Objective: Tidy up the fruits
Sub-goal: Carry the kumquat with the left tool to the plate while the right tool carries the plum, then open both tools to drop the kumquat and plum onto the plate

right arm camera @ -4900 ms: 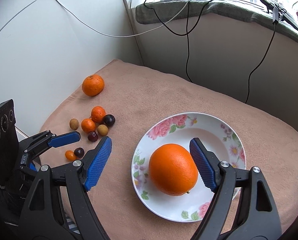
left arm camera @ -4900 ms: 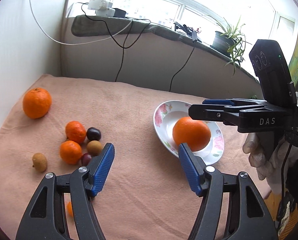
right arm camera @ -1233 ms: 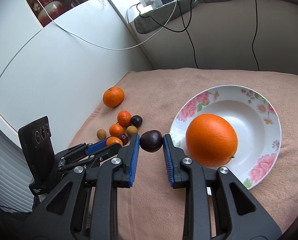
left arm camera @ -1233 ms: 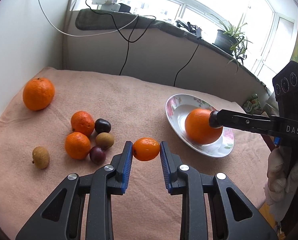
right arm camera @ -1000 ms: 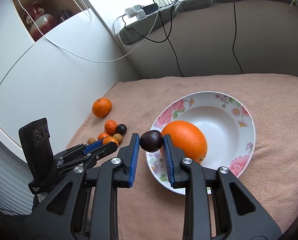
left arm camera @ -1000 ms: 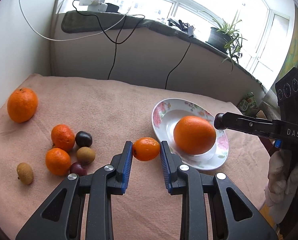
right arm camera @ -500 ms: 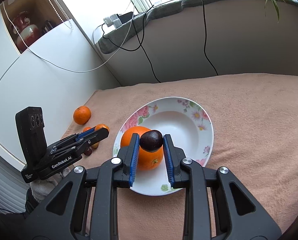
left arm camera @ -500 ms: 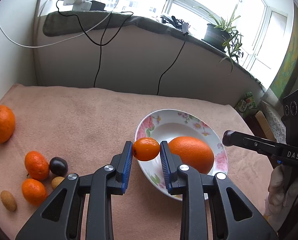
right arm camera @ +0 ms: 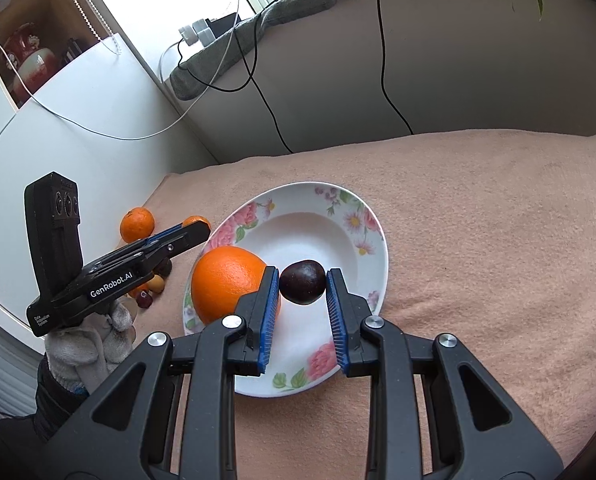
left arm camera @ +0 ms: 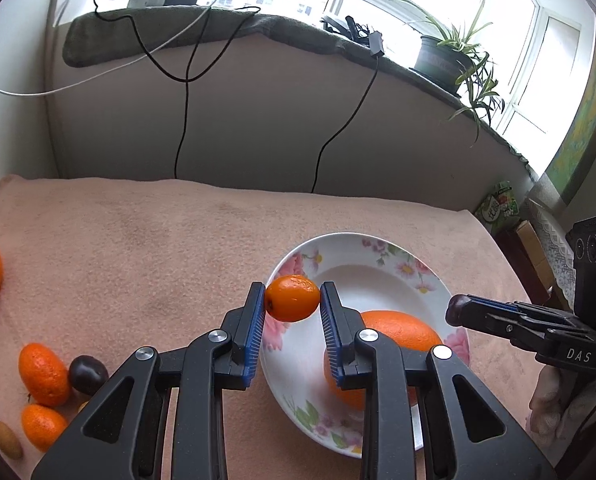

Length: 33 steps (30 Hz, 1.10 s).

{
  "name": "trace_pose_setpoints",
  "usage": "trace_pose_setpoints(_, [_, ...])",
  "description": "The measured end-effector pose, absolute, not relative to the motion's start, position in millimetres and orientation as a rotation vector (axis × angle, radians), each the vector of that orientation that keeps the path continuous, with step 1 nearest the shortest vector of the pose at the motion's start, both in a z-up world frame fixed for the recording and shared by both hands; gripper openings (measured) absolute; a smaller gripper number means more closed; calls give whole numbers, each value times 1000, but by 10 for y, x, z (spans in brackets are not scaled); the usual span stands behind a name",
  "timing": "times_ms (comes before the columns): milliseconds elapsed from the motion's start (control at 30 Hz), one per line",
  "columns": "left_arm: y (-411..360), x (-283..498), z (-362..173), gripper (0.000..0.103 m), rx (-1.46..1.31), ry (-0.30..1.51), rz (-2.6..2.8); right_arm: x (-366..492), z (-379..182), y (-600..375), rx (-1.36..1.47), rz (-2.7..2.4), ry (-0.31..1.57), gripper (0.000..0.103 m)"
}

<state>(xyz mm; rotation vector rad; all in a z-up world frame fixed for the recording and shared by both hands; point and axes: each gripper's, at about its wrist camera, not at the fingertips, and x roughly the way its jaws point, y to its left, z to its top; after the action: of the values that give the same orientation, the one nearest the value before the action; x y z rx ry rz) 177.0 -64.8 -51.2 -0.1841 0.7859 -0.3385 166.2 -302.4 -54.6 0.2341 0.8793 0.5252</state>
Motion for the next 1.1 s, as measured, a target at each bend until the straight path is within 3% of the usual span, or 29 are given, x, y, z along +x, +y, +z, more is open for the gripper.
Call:
trace_pose_setpoints(333, [-725,1869,-513,27,-179,801,-353,1752,-612,-3010,221,517,893,26])
trace_pose_setpoints(400, [-721,1868,-513,38,-180,800,-353,1761,-615,-3011,221,517,893,26])
trace_pose_setpoints(533, [-737,1865,-496,44,-177,794,-358,1764,-619,-3016,220,520,891,27])
trace_pose_setpoints(567, [-744,1869,-491,49,-175,793,-358,1763,-617,-3017,220,519,890,35])
trace_pose_setpoints(600, [-747,1866,-486,54,-175,790,-358,1756,-611,-3023,221,516,883,50])
trace_pose_setpoints(667, [-755,1862,-476,54,-175,788,-362,1733,-580,-3034,221,513,861,72])
trace_pose_setpoints(700, [-756,1860,-473,57,-174,788,-361,1722,-561,-3038,222,516,851,76])
trace_pose_setpoints(900, [-762,1821,-425,76,-170,776,-358,1682,-477,-3020,208,517,820,86])
trace_pose_setpoints(1100, [-754,1749,-360,78,-160,761,-341,1619,-455,-2959,180,511,807,90])
